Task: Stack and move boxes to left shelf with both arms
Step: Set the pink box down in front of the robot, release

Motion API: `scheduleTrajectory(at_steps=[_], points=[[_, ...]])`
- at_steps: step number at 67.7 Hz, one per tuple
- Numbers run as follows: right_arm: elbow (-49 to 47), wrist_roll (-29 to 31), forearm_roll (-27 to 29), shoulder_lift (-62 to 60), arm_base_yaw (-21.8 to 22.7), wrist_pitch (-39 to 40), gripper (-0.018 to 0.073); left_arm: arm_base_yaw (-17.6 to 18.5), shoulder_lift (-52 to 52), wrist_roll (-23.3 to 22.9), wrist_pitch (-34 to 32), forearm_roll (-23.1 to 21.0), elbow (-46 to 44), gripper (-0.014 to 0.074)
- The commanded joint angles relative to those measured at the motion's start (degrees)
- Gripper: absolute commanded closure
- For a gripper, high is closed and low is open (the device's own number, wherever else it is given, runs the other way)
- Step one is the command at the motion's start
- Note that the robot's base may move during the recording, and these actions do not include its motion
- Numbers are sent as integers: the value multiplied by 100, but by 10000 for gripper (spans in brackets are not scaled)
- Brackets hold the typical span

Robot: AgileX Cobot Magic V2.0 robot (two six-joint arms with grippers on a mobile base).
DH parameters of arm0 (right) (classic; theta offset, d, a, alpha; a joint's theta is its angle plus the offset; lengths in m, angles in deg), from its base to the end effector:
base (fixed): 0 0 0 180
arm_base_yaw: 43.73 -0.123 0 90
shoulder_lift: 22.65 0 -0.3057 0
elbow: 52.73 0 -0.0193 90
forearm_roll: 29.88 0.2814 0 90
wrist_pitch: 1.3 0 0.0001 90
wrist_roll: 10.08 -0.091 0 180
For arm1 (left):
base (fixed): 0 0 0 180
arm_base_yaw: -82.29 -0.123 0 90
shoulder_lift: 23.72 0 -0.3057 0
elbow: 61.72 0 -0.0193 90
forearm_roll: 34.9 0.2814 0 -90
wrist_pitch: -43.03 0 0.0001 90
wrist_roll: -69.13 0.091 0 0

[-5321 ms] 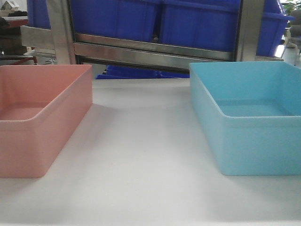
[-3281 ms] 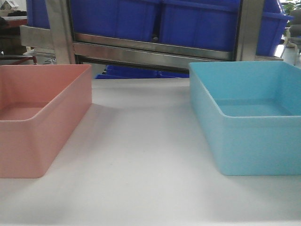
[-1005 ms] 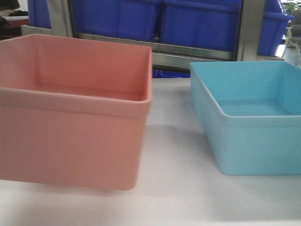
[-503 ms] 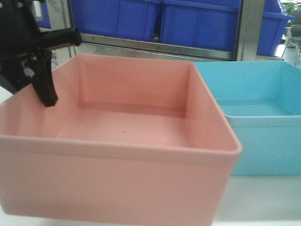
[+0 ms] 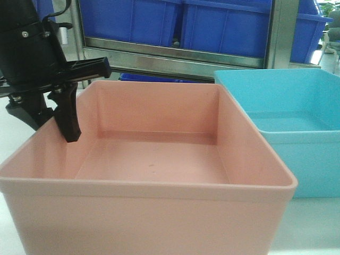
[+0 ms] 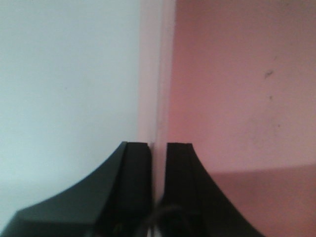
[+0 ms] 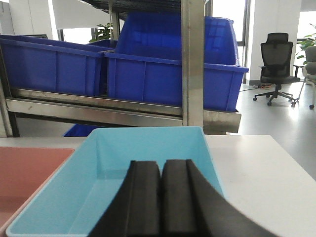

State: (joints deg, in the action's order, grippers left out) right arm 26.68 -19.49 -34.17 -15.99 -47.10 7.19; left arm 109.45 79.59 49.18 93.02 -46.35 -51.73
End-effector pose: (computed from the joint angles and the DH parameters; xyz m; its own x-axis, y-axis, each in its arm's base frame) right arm 0.0645 0.0048 0.2164 0.2072 0.1024 -0.9729 -0.0886 0.9924 0.0856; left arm 0.3167 -0.1781 0.2410 -0.9804 -0.0077 -0.1970 0.0458 0.9630 -0.2655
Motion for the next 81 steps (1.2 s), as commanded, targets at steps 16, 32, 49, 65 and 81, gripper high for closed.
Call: scheduleTrajectory(at_steps=[16,32,49,65,81], points=[[-106,4,-46,-114,18,492,503,53,-293,-56,46,-288,-184,335],[-106,4,-46,-114,18,492,503,53,-843,12,34,28,-184,209],[-106,4,-46,-114,18,492,503,53,-2355,1187,-1279,171,465,213],[-106,4,-46,-114,18,492,503,37,-3893,2364,-3427,180,1843,213],[-106,4,-46,-114,18,492,503,-590,-5140,2509,-4547,217,3242,213]])
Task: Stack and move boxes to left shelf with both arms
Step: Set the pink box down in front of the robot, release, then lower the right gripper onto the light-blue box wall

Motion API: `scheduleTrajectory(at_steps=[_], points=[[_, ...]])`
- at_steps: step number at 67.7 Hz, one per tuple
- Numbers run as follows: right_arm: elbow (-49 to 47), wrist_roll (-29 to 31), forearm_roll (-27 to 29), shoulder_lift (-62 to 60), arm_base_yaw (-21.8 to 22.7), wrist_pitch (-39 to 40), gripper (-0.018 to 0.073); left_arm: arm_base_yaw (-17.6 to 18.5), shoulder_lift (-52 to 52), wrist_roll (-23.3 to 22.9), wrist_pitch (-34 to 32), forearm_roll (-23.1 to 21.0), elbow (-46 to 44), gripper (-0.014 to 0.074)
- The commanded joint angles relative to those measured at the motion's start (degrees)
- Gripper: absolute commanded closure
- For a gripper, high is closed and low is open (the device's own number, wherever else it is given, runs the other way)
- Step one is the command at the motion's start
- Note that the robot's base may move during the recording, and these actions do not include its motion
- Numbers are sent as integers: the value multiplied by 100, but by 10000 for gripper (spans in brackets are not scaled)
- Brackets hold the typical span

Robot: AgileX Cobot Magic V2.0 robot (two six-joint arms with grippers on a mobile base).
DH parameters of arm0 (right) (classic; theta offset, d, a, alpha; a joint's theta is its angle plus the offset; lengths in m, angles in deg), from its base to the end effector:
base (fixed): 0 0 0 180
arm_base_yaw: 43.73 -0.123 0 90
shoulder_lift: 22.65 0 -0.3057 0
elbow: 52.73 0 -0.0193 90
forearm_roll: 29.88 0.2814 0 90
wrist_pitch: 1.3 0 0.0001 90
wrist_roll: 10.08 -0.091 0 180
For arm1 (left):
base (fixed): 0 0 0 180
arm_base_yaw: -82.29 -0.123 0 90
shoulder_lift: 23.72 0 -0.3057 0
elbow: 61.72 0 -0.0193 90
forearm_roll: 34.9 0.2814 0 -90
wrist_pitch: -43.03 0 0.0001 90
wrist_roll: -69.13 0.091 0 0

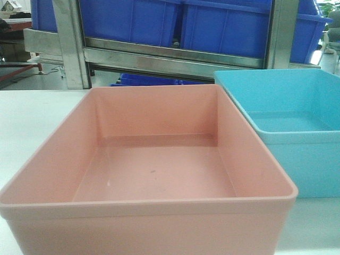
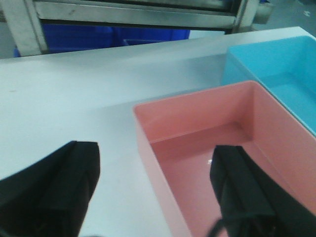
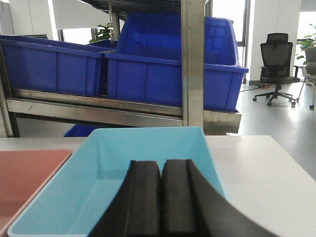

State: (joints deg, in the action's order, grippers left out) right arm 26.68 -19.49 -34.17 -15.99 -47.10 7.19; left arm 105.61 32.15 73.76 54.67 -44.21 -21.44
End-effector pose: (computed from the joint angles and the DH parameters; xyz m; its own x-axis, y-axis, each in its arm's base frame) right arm 0.0645 0.0048 0.2164 0.2072 0.1024 -0.9729 -0.0886 0.9924 0.0856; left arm 0.1797 -0.0807 0.3374 -0.3107 0.0487 -0.9493 0.4011 0.9121 -0.0845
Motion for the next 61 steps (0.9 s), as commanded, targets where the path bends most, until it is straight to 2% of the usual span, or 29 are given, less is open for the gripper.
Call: scheduleTrajectory(at_steps=[1,16,27,35,61], points=[[-106,4,-46,-114,18,492,503,-277,-458,50,-741,3,284,213],[-106,4,-46,-114,18,492,503,-1085,-1585,50,-1396,-4,1345,213],[-106,4,-46,-114,18,492,503,-1423,-2348,50,-1532,-4,1798,213],[-106,4,-46,-114,18,492,503,-1460,-2646,50,-1460,-4,1853,213],[-106,4,-46,-114,18,492,503,-1460,-2656,50,-1303,-4,1853,213]])
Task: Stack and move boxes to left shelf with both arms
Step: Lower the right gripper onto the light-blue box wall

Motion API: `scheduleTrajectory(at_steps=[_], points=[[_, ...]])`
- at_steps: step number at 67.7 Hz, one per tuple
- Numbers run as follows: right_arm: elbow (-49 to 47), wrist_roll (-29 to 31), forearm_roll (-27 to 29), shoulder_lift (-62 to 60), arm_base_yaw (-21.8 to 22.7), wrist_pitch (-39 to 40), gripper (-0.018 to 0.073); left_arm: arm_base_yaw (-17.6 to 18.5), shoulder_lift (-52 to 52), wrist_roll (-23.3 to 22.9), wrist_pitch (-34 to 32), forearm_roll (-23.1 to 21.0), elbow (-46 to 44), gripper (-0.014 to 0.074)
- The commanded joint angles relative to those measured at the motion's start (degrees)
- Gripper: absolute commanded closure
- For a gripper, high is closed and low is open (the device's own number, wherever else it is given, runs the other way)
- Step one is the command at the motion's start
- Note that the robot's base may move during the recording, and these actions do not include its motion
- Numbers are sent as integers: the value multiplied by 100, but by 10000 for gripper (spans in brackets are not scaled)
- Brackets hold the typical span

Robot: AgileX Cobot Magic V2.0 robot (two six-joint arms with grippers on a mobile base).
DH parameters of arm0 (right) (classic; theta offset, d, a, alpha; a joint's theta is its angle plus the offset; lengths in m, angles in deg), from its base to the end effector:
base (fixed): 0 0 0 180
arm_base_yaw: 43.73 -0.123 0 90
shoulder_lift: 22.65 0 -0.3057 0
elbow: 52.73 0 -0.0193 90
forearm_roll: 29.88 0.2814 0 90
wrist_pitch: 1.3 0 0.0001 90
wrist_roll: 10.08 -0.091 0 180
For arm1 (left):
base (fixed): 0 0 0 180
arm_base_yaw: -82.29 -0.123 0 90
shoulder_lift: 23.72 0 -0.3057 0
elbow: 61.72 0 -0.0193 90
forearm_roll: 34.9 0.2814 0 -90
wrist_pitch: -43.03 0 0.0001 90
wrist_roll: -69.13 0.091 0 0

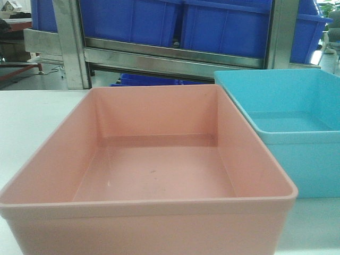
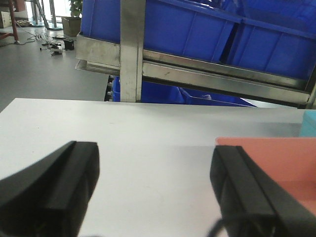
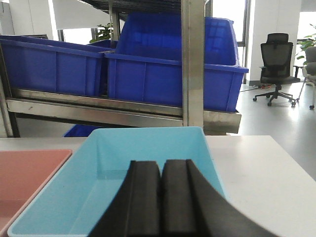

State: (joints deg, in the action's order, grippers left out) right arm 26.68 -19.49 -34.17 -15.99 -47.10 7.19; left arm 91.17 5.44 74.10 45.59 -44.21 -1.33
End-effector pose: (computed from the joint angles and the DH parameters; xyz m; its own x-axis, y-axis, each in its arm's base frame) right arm 0.0645 0.0048 0.2164 0.2072 0.1024 -0.9729 -0.0886 0.9924 0.0856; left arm 0.1039 -0.0169 0.2901 -0.0479 -0.0689 -0.9965 0.1583 0.9845 -0.0757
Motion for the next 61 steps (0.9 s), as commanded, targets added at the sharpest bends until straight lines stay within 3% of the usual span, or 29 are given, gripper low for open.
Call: scheduleTrajectory(at_steps=[1,27,39,53,61], points=[[-106,4,-46,-114,18,492,503,-17,15,16,-394,-4,-158,213],[-126,49,-61,-114,26,418,503,-17,15,16,-394,-4,-158,213],[-1087,49,-6,203,19,-1534,503,-17,15,16,-394,-4,-158,213],[-2138,211,-210,1676,19,-2247,503,-17,15,16,-394,-4,-158,213],[-2459,222,-210,2596,19,-2248,503,-17,15,16,-394,-4,-158,213]])
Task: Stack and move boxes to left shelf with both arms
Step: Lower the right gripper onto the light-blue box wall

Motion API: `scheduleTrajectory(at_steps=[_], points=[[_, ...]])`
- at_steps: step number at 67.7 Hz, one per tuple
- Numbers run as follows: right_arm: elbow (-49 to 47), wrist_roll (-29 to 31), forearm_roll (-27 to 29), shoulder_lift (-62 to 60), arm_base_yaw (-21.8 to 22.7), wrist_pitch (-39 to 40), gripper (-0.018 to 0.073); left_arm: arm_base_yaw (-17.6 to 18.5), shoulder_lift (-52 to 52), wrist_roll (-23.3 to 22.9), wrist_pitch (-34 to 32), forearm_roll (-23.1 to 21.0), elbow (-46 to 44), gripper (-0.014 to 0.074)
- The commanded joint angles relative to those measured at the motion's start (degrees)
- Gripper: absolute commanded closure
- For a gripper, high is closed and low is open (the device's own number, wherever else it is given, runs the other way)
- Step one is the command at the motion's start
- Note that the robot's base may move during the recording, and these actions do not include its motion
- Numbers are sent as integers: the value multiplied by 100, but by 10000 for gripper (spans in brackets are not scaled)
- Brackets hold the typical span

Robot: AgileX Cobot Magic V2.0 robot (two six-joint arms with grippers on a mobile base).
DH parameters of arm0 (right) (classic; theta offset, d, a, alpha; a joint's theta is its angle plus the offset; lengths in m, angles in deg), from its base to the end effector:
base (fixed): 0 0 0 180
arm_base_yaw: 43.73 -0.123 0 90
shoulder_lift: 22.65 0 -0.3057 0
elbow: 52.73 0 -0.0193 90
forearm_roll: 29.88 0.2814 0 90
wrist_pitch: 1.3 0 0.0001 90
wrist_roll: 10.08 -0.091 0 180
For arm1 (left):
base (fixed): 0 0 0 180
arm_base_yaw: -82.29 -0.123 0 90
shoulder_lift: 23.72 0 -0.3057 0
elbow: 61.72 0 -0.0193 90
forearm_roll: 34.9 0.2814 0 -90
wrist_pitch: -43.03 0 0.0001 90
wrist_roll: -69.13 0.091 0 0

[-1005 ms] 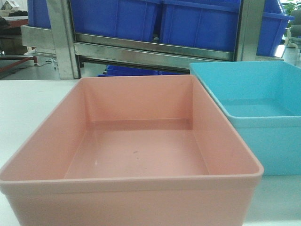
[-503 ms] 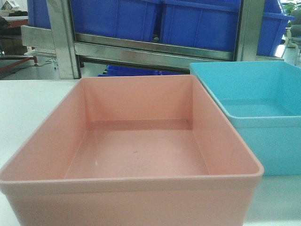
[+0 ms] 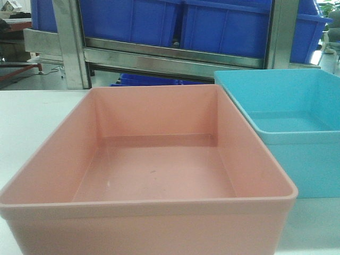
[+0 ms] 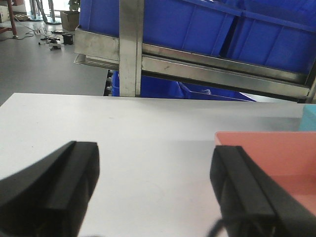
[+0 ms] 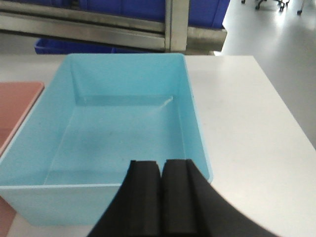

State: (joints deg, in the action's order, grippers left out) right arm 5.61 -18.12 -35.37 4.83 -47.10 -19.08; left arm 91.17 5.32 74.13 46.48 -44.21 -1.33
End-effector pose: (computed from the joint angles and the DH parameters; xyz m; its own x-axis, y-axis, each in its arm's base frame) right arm 0.0964 0.0030 0.2825 -0.2347 0.0353 -0.9714 -0.0189 0.9990 0.0409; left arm 0.1034 -0.0171 0.2889 -0.0610 -0.0662 -0.9959 0.1598 0.9843 -0.0753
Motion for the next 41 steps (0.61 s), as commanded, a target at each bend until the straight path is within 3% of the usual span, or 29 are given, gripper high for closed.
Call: scheduleTrajectory(at_steps=[1,12,30,41], points=[[-402,85,-91,645,19,350,503,-17,27,14,-484,-4,-158,213],[-985,-141,311,1722,19,-51,503,-17,27,14,-484,-4,-158,213],[-2369,-119,267,3285,37,-1340,503,-17,27,14,-484,-4,-158,213],[-3426,274,271,4466,133,-2222,501,-17,27,14,-484,-4,-158,213]])
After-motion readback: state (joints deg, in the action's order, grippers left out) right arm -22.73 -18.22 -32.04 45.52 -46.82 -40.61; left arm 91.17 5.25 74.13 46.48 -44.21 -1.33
